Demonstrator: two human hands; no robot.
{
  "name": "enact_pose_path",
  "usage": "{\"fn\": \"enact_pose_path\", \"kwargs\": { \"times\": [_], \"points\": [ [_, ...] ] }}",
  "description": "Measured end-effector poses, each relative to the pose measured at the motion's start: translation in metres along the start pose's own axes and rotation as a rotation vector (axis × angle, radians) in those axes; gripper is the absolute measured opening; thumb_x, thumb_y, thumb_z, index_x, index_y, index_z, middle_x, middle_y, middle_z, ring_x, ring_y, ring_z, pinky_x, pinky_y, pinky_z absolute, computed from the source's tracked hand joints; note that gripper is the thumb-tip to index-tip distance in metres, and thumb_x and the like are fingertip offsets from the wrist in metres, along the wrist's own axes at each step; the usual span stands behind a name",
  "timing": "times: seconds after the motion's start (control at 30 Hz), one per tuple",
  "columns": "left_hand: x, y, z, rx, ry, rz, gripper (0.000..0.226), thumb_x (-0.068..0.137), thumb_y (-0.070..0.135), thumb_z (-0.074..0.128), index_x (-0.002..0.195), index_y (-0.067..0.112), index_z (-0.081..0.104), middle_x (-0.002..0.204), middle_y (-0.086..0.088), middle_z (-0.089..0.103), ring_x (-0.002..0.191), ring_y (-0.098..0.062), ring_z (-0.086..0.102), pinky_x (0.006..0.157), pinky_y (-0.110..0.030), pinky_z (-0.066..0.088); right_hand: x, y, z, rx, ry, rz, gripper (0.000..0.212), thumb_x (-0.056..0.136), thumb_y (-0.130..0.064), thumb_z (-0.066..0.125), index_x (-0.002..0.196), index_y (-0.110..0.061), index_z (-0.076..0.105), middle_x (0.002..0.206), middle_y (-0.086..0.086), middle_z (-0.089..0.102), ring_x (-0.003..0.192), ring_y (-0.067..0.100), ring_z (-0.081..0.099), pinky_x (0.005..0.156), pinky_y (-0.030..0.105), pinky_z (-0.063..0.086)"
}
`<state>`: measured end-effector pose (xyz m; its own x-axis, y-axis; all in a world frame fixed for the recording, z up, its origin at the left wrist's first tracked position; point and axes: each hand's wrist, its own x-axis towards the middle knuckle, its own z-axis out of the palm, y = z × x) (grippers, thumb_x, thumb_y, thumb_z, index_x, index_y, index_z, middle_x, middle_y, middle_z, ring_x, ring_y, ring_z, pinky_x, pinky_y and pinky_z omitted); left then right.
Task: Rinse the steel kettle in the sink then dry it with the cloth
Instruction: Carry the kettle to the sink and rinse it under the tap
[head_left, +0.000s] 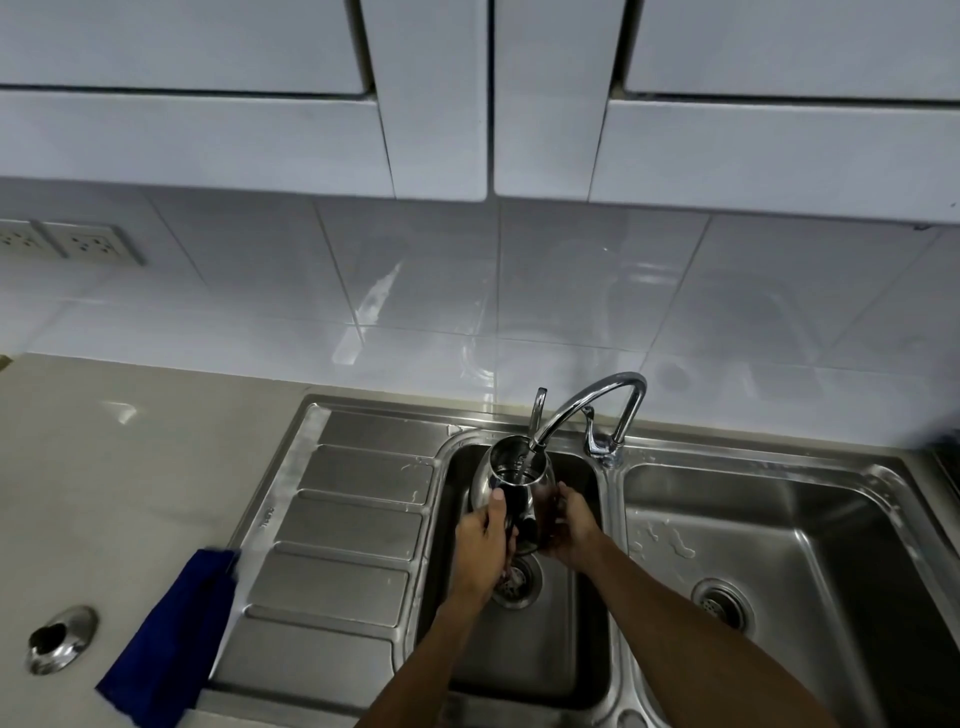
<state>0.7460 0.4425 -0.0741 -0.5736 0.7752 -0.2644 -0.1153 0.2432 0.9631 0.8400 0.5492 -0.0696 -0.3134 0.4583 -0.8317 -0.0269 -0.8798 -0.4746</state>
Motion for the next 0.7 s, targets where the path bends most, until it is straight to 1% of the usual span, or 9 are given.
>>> {"fn": "enact_pose_path", "kwargs": {
  "times": [0.07,0.17,0.37,0.5,0.6,0.7],
  "points": [
    [0.000,0.000,0.000,0.009,-0.005,-0.002,0.058,0.102,0.044,0.041,0.063,0.006,0.061,0.047,-0.006,0.052,0.040,-0.018,0.044,0.042,-0.026,0.037,-0.003,-0.001,0.001,0.004,0.004,-0.004,0.046,0.104,-0.041,0.034,0.087,-0.007,0.059,0.087,0.015,0.059,0.078,0.027,0.056,0.068,0.035,0.046],
    [-0.002,0.001,0.001,0.009,-0.004,-0.003,0.059,0.101,0.045,0.042,0.062,0.006,0.061,0.046,-0.005,0.052,0.039,-0.017,0.045,0.042,-0.026,0.037,-0.005,0.000,0.002,0.023,0.003,-0.008,0.045,0.104,-0.041,0.032,0.090,-0.007,0.058,0.086,0.015,0.059,0.077,0.027,0.056,0.067,0.035,0.046],
    [-0.004,0.001,0.000,0.013,-0.006,-0.010,0.057,0.101,0.045,0.042,0.061,0.010,0.062,0.047,-0.003,0.054,0.040,-0.016,0.047,0.042,-0.025,0.039,-0.011,-0.002,0.006,0.038,0.008,0.002,0.047,0.104,-0.041,0.032,0.086,-0.007,0.058,0.085,0.015,0.059,0.076,0.028,0.056,0.066,0.035,0.045],
    [-0.004,0.001,0.000,0.014,-0.006,-0.011,0.057,0.101,0.045,0.043,0.061,0.010,0.062,0.049,-0.004,0.055,0.041,-0.017,0.047,0.043,-0.026,0.040,-0.019,-0.004,0.009,0.043,0.012,0.007,0.048,0.104,-0.040,0.031,0.084,-0.006,0.057,0.084,0.015,0.057,0.074,0.027,0.054,0.062,0.033,0.040],
    [-0.003,0.002,-0.001,-0.002,-0.009,-0.007,0.057,0.101,0.045,0.043,0.061,0.009,0.061,0.048,-0.004,0.054,0.040,-0.018,0.047,0.042,-0.027,0.039,-0.025,-0.007,0.013,0.056,0.017,0.010,0.047,0.104,-0.040,0.031,0.086,-0.006,0.058,0.085,0.015,0.058,0.075,0.027,0.053,0.061,0.034,0.039],
    [0.000,0.004,-0.003,-0.002,-0.012,0.004,0.056,0.101,0.044,0.043,0.062,0.007,0.061,0.048,-0.006,0.053,0.041,-0.018,0.047,0.043,-0.027,0.040,-0.032,-0.010,0.017,0.079,-0.001,0.007,0.048,0.105,-0.038,0.029,0.084,-0.005,0.057,0.083,0.015,0.056,0.073,0.026,0.052,0.059,0.033,0.036]
  ]
}}
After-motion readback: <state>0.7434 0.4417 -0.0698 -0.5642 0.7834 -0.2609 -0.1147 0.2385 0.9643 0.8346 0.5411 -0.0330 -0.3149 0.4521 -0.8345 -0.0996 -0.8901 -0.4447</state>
